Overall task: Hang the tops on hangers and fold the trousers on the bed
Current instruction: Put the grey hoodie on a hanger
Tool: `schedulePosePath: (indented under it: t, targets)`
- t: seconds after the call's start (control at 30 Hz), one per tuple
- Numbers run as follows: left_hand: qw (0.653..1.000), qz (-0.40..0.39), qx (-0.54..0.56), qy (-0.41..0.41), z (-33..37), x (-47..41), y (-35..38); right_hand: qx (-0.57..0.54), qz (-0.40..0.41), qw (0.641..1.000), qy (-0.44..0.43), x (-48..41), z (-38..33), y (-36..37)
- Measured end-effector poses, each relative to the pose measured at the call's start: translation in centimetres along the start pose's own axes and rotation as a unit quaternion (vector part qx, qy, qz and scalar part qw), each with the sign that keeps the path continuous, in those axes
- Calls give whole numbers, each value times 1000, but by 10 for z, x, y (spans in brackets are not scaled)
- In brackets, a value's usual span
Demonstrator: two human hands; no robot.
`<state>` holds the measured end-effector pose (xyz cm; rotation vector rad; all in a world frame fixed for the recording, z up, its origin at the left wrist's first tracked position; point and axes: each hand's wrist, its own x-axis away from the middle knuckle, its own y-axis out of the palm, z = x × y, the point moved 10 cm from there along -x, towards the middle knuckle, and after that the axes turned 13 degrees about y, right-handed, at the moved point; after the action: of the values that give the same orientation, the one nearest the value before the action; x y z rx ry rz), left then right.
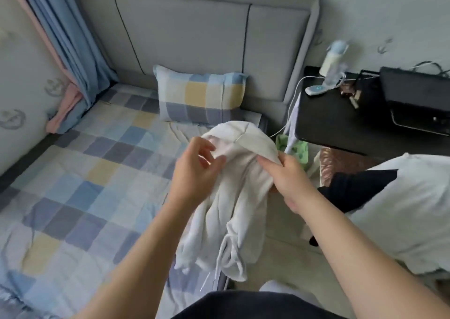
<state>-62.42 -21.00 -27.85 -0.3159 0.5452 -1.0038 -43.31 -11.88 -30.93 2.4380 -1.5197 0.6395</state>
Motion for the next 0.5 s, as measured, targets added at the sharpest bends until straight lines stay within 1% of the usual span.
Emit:
schedulePosePath:
  t: [0.03,0.07,0.1,0.13,0.17,0.23,0.27,0.33,0.4,0.43,0.5]
  targets:
    - [994,-92,60,10,13,19,33,-44,11,999,9,10,-1,-11]
    - [979,-180,94,19,25,42,64,-84,18,996,20,21,-1,-21]
    - [966,-237,93,45,37,61,89,-126,21,991,28,32,-2,-31]
    - [963,-250,74,77,44,73,107,-162,20,986,36,43,-2,-40]
    - [967,-230,68,90,49,80,118,-190,18,981,41,55,-1,-48]
    - [976,-166,132,55,55,87,133,-214,19,976,40,79,7,-67]
    - [971,-154,179,30,58,90,141,-220,18,975,35,92,13,-77]
    - [949,-156,270,-32,68,102,156,-221,20,975,20,122,28,-101]
    - [921,-168,335,-102,82,122,170,-181,64,981,-7,156,48,-136]
    - [906,-178,362,-132,92,134,177,-142,93,985,-16,172,63,-154]
    - [879,-201,399,-166,115,159,191,-51,142,988,-2,203,104,-183]
